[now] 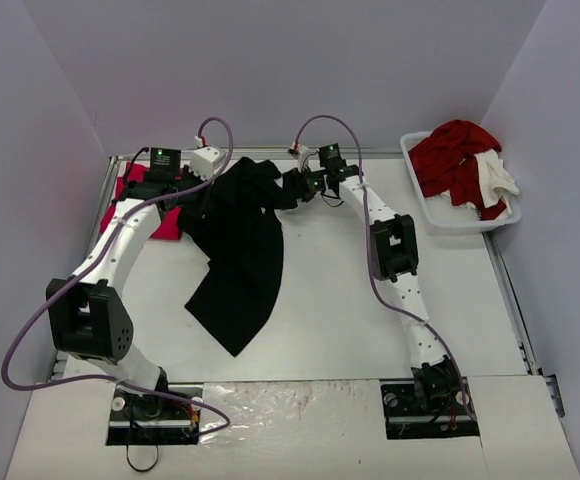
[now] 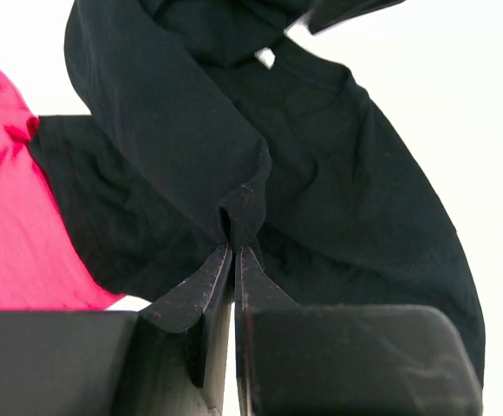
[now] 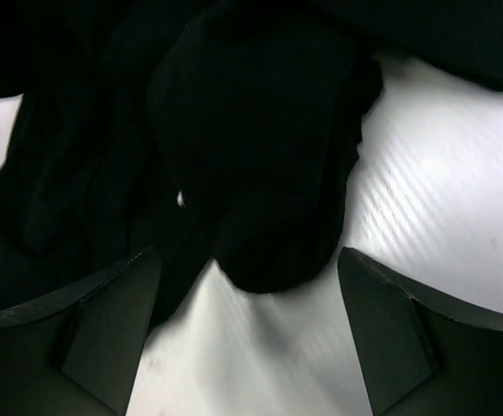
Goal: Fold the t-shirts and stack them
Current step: Flatten out the tshirt
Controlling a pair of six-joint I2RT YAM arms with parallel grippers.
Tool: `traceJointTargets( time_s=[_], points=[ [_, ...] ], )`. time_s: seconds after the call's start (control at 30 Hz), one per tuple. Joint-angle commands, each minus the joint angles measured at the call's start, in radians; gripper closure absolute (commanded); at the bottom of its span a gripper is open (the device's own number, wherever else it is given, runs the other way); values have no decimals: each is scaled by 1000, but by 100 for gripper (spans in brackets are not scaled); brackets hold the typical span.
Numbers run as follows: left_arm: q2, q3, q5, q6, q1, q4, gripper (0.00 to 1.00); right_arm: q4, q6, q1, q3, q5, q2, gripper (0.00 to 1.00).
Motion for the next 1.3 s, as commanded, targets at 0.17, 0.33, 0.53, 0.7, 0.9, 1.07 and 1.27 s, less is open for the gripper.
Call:
traceJointTargets(
  time_s=[0.17, 0.33, 0.53, 0.7, 0.9, 1.07, 1.27],
  points=[
    [-44, -13, 8, -15, 31, 23, 98, 93, 72, 66, 93, 203, 81, 37],
    [-45, -33, 17, -17, 37, 37, 98, 90, 74, 72, 50, 261, 60, 100],
    [-45, -26, 3, -26, 71, 49, 98, 32, -2, 38, -146, 338, -184, 100],
    [-64, 42, -21, -79, 130, 66, 98, -103, -30, -55, -210, 335, -402, 100],
    [-61, 270, 11, -112, 238, -9, 98, -324, -85, -242, -201, 309, -589, 100],
    [-85, 393, 25, -122, 284, -35, 98, -464, -109, -368, -142, 307, -678, 100],
    [-168, 412, 26, -107, 317, -64, 98, -520, -95, -503, -57, 260, -756, 100]
  ],
)
